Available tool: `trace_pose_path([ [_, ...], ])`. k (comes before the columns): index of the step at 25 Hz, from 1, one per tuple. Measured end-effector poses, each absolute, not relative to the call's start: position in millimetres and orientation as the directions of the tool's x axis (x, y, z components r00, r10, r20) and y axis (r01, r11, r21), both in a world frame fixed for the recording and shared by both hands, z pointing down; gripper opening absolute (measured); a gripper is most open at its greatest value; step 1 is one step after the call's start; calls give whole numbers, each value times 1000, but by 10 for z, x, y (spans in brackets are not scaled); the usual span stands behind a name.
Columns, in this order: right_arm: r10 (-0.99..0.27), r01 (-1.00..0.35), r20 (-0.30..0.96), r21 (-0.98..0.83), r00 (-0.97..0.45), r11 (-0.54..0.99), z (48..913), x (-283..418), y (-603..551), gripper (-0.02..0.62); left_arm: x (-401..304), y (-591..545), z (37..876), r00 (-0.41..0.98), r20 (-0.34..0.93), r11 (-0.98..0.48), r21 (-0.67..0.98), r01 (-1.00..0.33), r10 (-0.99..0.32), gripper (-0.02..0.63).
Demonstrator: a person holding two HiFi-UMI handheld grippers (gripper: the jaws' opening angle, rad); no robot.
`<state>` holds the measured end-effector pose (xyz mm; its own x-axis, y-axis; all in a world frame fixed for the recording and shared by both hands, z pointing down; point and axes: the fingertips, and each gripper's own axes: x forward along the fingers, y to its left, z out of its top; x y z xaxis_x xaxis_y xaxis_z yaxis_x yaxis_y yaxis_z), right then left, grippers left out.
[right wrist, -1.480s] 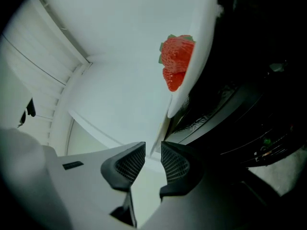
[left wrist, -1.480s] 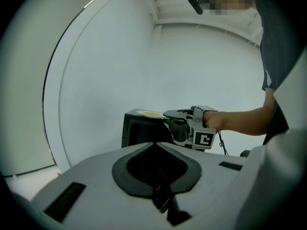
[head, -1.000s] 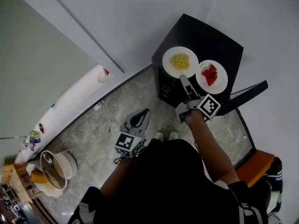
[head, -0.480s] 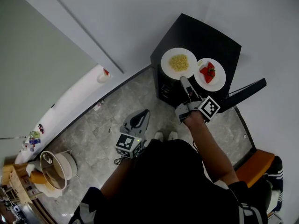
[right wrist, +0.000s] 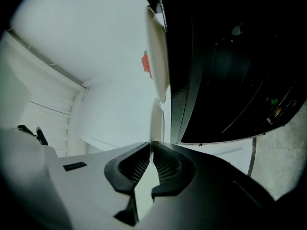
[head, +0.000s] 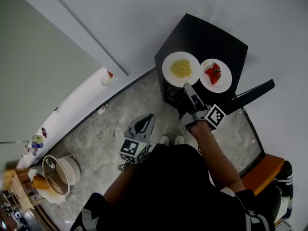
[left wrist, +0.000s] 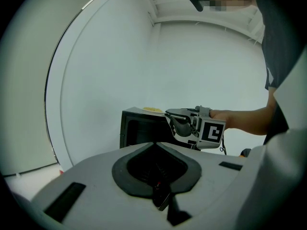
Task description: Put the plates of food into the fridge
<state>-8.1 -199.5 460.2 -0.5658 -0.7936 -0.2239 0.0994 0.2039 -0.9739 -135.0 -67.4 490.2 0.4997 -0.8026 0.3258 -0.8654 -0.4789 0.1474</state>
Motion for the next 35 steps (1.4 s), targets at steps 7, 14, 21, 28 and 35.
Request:
trace_pose_path([
  [7,-763,124,-260,-965,-592,232,4519,-126,-1792,40,-1371,-643,4895,511,317,-492,146,-858,-799,31],
  [14,-748,145,-267,-963,-607,226,4557,-149,-1491,40,-1393,-606,4864,520,306,-502,140,-853,-798,31],
  [21,-731,139,-250,-968,-635,211,4677,-120,-1197,40,-1350,-549,4877,537,311,-520,143,-842,-784,31],
  [28,-741,126,-210,-978,-638,169,4866,9,-985,40,-1271,-460,4955,548,329,-528,155,-835,-769,31],
  [35,-738,138,-207,-978,-642,154,4963,96,-952,40,-1238,-488,4954,551,335,-535,147,-832,-764,29],
])
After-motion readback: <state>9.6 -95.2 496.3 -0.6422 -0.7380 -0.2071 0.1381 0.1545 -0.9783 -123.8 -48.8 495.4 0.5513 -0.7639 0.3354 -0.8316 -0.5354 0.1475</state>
